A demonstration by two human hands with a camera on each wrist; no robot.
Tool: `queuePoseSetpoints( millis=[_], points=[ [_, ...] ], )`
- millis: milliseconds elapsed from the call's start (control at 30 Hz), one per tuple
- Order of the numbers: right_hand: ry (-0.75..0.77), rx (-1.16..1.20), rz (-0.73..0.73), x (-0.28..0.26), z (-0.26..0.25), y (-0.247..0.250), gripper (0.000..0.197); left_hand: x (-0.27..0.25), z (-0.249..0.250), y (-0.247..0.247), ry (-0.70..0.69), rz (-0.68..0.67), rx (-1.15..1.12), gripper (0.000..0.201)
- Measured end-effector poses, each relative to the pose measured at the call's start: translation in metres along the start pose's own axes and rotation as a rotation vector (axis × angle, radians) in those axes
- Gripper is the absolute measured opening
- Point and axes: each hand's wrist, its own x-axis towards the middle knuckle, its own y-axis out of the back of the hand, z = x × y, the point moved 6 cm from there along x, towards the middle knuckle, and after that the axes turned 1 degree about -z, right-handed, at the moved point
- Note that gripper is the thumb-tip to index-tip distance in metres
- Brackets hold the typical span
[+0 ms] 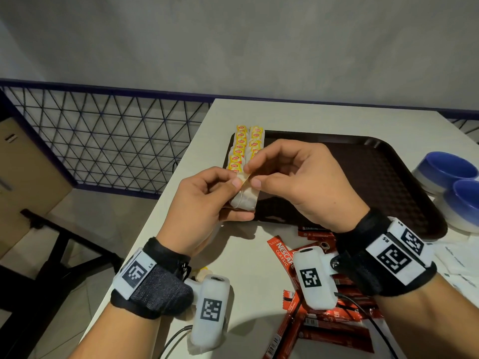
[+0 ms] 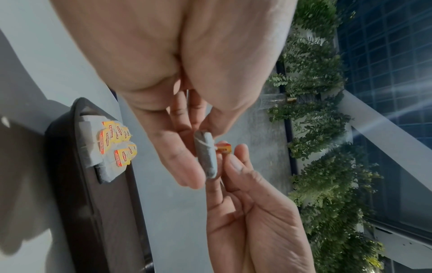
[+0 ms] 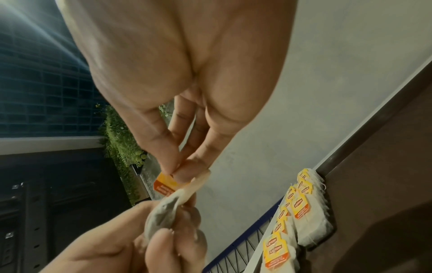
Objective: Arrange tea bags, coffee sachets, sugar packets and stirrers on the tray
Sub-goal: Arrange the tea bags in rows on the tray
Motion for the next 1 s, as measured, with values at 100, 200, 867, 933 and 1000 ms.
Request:
queuePoseSetpoints(
  millis=[100, 200, 867, 933, 1000],
  points=[
    [0.019, -0.024, 0.034, -0.0006, -0.0021, 0.0024, 0.013, -0.0004, 0.0007, -0.0001, -0.003, -0.011, 0.010, 0.010],
    [0.013, -0.052, 0.057, 0.0000, -0.0015, 0.0057, 0.013, -0.0009, 0.0014, 0.0000, -0.007, -0.010, 0.007, 0.009],
    [-0.077, -0.205, 0.083, -0.0006, 0.0020, 0.0053, 0.018, -0.0003, -0.0010, -0.0004, -0.018, -0.016, 0.038, 0.022],
    [-0.051, -0.185, 0.105, -0.0007, 0.0016, 0.0058, 0.023, -0.0005, -0.0016, -0.0001, -0.021, -0.016, 0.047, 0.024],
    [-0.047, -0.174, 0.158, -0.0005, 0.0017, 0.0093, 0.024, -0.0005, -0.0017, 0.0004, -0.023, -0.016, 0.051, 0.025]
  ],
)
